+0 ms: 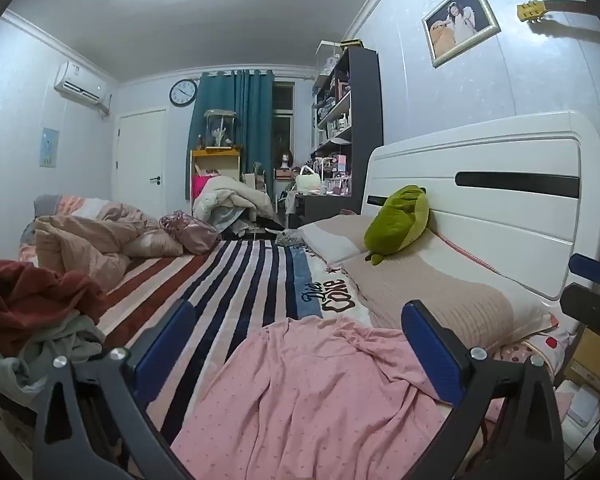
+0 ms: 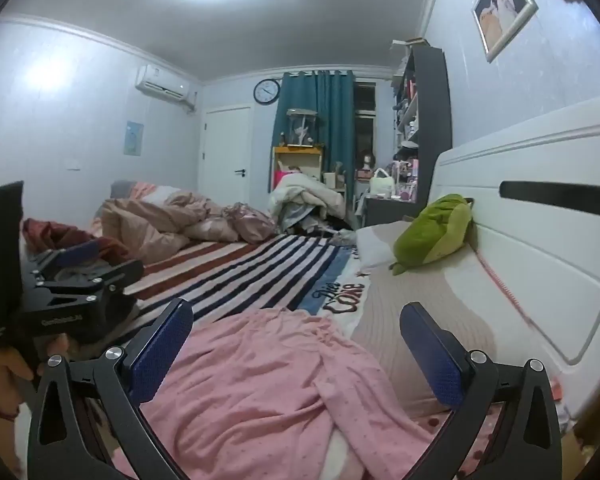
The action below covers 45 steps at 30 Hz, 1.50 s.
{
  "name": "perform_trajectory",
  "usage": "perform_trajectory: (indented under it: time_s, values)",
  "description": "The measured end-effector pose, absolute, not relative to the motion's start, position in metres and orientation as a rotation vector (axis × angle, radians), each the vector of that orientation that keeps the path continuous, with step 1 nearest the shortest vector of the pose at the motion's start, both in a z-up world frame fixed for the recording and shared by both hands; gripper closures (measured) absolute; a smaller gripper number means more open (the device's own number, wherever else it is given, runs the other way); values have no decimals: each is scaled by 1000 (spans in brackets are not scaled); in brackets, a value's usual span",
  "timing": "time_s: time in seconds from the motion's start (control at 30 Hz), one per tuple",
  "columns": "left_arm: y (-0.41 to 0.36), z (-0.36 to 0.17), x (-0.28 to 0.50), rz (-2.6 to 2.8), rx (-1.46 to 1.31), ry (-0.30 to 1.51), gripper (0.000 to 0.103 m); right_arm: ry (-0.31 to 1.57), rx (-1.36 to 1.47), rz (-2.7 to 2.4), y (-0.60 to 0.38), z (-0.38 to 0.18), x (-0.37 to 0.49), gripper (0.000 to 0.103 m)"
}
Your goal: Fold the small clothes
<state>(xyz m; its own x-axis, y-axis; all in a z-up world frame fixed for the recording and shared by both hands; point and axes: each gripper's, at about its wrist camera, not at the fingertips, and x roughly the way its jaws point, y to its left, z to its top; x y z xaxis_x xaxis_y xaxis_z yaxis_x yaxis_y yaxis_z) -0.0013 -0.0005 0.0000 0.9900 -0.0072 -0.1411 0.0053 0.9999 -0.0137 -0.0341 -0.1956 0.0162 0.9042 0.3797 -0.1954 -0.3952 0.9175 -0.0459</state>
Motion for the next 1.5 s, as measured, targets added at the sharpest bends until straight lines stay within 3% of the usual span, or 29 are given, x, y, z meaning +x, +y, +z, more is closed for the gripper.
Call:
perform_trajectory:
  time_s: [1.5]
  values:
    - [14,-21,14,-15,-61,312,1,245,-51,431,-182,-3,-21,0]
